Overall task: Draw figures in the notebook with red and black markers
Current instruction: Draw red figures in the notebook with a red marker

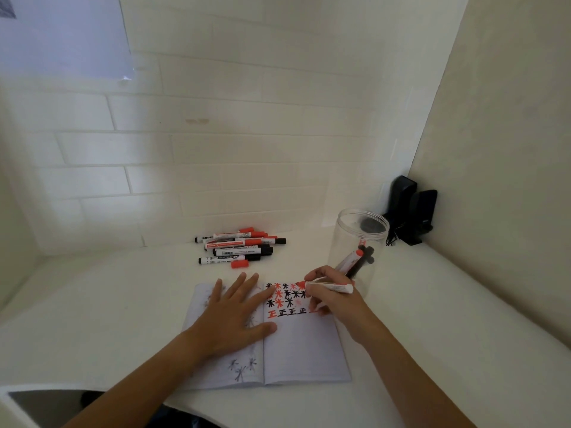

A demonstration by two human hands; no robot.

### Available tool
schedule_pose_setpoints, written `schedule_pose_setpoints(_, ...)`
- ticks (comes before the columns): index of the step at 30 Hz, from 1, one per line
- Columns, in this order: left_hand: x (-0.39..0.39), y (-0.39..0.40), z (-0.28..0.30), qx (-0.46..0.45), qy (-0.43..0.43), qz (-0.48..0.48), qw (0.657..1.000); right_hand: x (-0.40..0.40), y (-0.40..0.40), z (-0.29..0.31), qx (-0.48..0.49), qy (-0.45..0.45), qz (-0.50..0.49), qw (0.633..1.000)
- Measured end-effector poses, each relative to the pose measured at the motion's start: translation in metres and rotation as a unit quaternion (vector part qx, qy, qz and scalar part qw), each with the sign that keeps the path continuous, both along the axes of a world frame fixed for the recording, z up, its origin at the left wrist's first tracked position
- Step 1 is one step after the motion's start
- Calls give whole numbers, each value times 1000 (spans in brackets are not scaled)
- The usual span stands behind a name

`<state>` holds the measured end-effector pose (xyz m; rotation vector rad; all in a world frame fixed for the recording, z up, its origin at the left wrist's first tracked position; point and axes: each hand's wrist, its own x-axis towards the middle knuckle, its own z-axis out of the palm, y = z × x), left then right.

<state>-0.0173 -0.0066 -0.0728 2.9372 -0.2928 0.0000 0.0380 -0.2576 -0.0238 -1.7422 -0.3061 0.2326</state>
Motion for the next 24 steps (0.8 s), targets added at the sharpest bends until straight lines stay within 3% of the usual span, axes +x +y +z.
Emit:
schedule_pose_setpoints(7, -21, -17, -1, 2, -2, 5, 1000, -6, -3, -23, -19, -22, -36, 999)
schedule_pose_setpoints(11, -18, -11, -3, 9, -19, -4, 1000, -9, -14, -24, 43, -32, -52, 997)
schedule_pose_setpoints(19, -21, -11, -4, -8, -33, 0, 999, -12, -19, -28, -45, -79, -59, 994)
schedule_pose_setpoints(24, -22, -13, -6, -14, -39, 5, 999, -9, -19, -26, -8, -70, -67, 995)
